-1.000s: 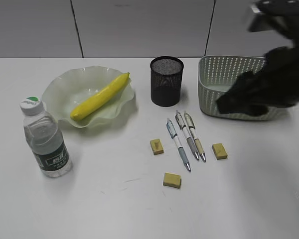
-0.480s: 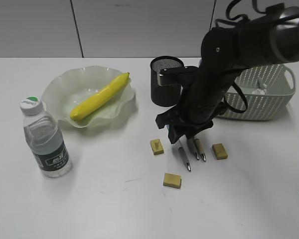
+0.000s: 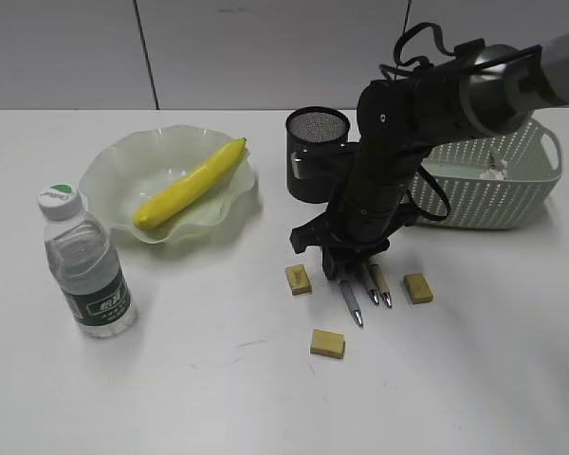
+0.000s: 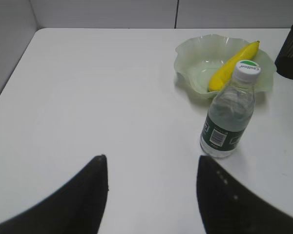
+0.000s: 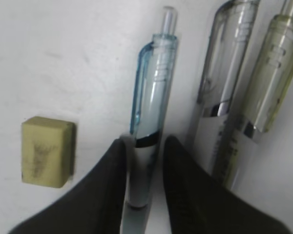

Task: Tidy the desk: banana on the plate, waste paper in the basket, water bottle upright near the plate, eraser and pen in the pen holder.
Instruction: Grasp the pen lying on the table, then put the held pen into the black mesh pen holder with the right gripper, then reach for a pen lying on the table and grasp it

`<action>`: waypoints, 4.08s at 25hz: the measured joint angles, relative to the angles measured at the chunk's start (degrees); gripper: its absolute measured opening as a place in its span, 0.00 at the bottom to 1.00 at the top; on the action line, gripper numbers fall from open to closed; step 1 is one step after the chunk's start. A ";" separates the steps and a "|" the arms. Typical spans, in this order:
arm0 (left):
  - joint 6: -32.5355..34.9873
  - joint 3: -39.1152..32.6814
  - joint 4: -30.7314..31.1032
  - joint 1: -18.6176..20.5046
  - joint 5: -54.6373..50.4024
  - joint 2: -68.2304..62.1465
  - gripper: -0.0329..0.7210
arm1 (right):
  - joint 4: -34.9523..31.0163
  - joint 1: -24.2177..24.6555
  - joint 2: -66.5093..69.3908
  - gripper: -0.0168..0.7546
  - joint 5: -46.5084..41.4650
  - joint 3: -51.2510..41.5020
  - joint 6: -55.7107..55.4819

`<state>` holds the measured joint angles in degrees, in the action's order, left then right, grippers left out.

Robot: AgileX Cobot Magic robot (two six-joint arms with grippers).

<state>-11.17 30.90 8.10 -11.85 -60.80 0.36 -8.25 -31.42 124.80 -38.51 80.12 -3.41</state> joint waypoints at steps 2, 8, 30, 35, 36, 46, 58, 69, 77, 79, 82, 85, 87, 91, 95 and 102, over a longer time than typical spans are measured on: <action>0.00 0.00 0.00 0.00 0.00 0.00 0.62 | 0.34 0.00 0.11 0.26 0.00 0.06 -0.28; 0.00 0.00 0.00 0.00 0.00 0.00 0.62 | -0.06 0.00 -0.69 0.16 0.56 0.16 -0.45; 0.00 0.00 0.00 0.00 0.00 0.00 0.62 | 2.37 1.14 -3.54 0.24 94.22 -17.54 7.39; 0.00 0.00 0.00 0.00 0.00 0.00 0.62 | 0.11 1.14 -0.83 0.50 94.77 -16.37 7.44; 0.00 0.00 0.00 0.00 0.00 0.00 0.62 | 0.00 1.20 -1.09 0.54 94.76 -16.30 7.44; 0.00 0.00 0.00 0.00 0.00 0.00 0.62 | 1.69 1.20 -32.56 0.58 44.36 -21.39 8.42; 3.50 0.27 -0.45 0.00 1.43 -3.39 0.62 | 8.66 1.20 -80.98 0.42 -19.86 -40.02 -1.87; 22.79 9.53 -21.64 -0.28 23.24 -36.03 0.62 | 11.56 1.20 -119.14 0.42 -28.12 -48.48 -4.35; 26.63 22.55 -24.81 -18.46 32.82 -67.24 0.57 | 13.09 1.20 -123.19 0.42 -22.44 -50.74 -4.48; 23.24 26.07 -22.10 -24.88 35.42 -74.38 0.57 | 13.09 1.20 -123.19 0.42 -22.01 -50.82 -4.48; 13.60 33.85 -16.13 -32.17 36.32 -86.67 0.57 | 13.16 1.20 -123.19 0.42 -21.60 -50.82 -4.48; 0.17 43.65 -9.12 -35.57 33.44 -99.60 0.57 | 13.16 1.20 -123.19 0.42 -21.41 -50.82 -4.48; -9.32 50.89 -3.60 -36.02 29.47 -108.37 0.57 | 13.16 1.20 -123.19 0.41 -21.41 -50.82 -4.48; -22.24 65.42 4.47 -35.95 18.90 -122.12 0.57 | 13.16 1.20 -123.19 0.41 -21.37 -50.82 -4.48; -28.77 76.04 5.58 -36.01 13.99 -130.53 0.57 | 13.16 1.20 -123.19 0.41 -21.37 -50.82 -4.48; -39.33 86.59 9.80 -36.06 10.26 -137.85 0.57 | 13.16 1.20 -123.19 0.41 -21.37 -50.82 -4.48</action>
<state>-50.51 117.50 17.89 -47.91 -50.54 -137.49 4.91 -30.21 1.61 -59.88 29.30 -7.88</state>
